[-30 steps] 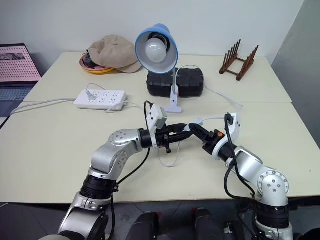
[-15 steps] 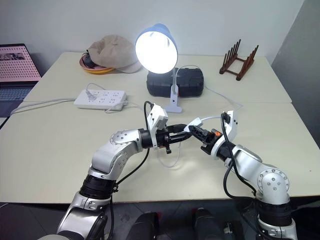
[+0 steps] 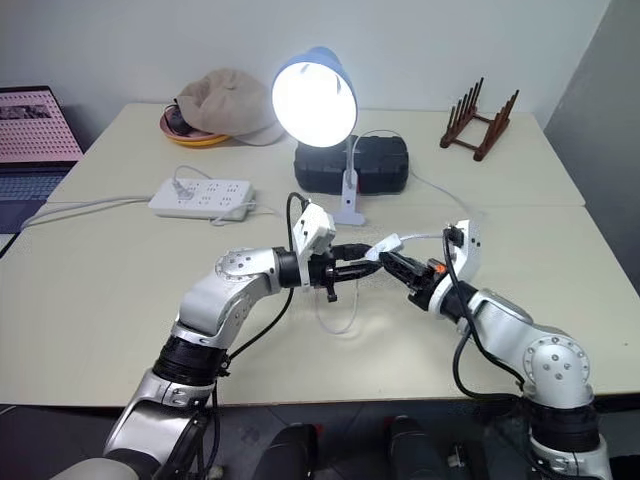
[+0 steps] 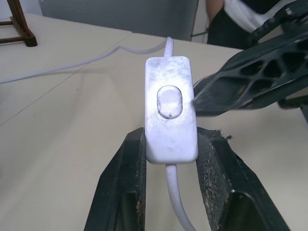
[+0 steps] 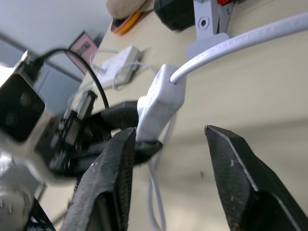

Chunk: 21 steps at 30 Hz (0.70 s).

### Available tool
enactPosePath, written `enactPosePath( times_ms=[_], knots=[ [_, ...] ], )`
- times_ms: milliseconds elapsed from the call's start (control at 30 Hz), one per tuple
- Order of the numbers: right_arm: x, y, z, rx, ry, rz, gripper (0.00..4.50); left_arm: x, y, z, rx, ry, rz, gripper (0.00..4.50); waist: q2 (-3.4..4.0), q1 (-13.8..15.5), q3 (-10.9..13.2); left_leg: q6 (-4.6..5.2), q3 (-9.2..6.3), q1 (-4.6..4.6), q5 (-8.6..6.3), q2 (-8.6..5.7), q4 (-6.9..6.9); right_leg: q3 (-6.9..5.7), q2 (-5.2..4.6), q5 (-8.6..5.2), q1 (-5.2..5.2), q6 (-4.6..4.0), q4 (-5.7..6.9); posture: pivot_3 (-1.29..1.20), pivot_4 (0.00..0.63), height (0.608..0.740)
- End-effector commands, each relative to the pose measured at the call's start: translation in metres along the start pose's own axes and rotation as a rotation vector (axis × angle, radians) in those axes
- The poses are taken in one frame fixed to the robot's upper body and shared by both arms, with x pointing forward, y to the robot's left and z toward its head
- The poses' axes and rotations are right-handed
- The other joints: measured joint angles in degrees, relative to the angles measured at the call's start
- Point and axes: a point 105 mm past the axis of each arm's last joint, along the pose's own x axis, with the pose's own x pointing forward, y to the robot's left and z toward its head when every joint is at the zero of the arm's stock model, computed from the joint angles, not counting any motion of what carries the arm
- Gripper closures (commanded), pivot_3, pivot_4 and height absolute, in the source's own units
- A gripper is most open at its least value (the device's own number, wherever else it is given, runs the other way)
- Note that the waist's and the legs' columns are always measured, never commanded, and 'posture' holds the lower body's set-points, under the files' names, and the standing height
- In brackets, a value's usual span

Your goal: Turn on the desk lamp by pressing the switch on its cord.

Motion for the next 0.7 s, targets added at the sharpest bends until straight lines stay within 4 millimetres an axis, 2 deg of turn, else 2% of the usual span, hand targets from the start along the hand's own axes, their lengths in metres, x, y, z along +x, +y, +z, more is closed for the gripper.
enactPosePath(
  times_ms=[33,100,133,200,433,500,600,700],
  knots=[
    [-0.026,0.003,0.013,-0.290,0.025,0.016,1.13,-0.012,0.015,-0.015,0.071,0.118,-0.039,3.38,-0.01,-0.26,-0.01,0.00,0.02,-0.01,0.00,0.04,0.00,0.00,0.00,0.00,0.00,0.00,-0.06,0.00,0.150,0.740],
    [-0.034,0.004,0.013,-0.453,0.068,0.018,0.77,-0.012,0.020,-0.025,0.087,0.177,-0.062,3.38,0.02,-0.31,-0.01,0.02,0.09,0.01,-0.01,0.03,-0.03,0.04,0.00,0.00,-0.02,0.00,-0.06,0.00,0.150,0.740],
    [-0.035,0.005,0.015,-0.517,0.069,0.018,0.42,-0.009,0.022,-0.030,0.095,0.201,-0.072,3.38,0.02,-0.16,-0.01,0.02,0.08,0.01,-0.01,0.04,-0.03,0.01,0.00,0.00,-0.03,0.00,-0.07,0.00,0.150,0.740],
    [-0.036,0.006,0.018,-0.594,0.066,0.025,0.02,0.000,0.026,-0.036,0.096,0.221,-0.081,3.38,0.01,-0.07,-0.01,0.02,0.05,-0.01,-0.01,0.05,-0.05,-0.02,0.01,-0.01,-0.05,0.00,-0.08,0.00,0.150,0.740],
    [-0.028,0.008,0.009,-0.711,0.075,0.065,0.02,0.011,0.023,-0.054,0.132,0.287,-0.160,3.38,0.00,-0.13,-0.01,0.02,0.06,-0.29,-0.01,0.03,-0.02,-0.01,0.01,0.11,-0.25,0.20,-0.13,0.00,0.150,0.740],
    [-0.026,0.007,0.008,-0.725,0.076,0.075,0.00,0.010,0.024,-0.052,0.141,0.284,-0.170,2.69,0.00,-0.13,-0.01,0.02,0.05,-0.30,-0.01,0.04,-0.03,-0.02,0.03,0.19,-0.28,0.35,-0.09,0.00,0.150,0.740],
    [-0.024,0.002,0.009,-0.733,0.079,0.079,0.00,0.000,0.033,-0.037,0.147,0.248,-0.149,2.04,-0.01,-0.14,-0.01,0.02,0.05,-0.32,-0.01,0.04,-0.02,-0.01,0.04,0.20,-0.31,0.35,-0.06,0.00,0.150,0.740],
    [-0.025,-0.007,0.009,-0.739,0.096,0.079,0.00,-0.025,0.038,-0.019,0.123,0.207,-0.129,1.37,-0.02,-0.28,0.01,0.02,0.05,-0.32,-0.01,0.04,0.01,0.00,0.03,0.20,-0.32,0.35,-0.05,0.00,0.150,0.740]
  ],
)
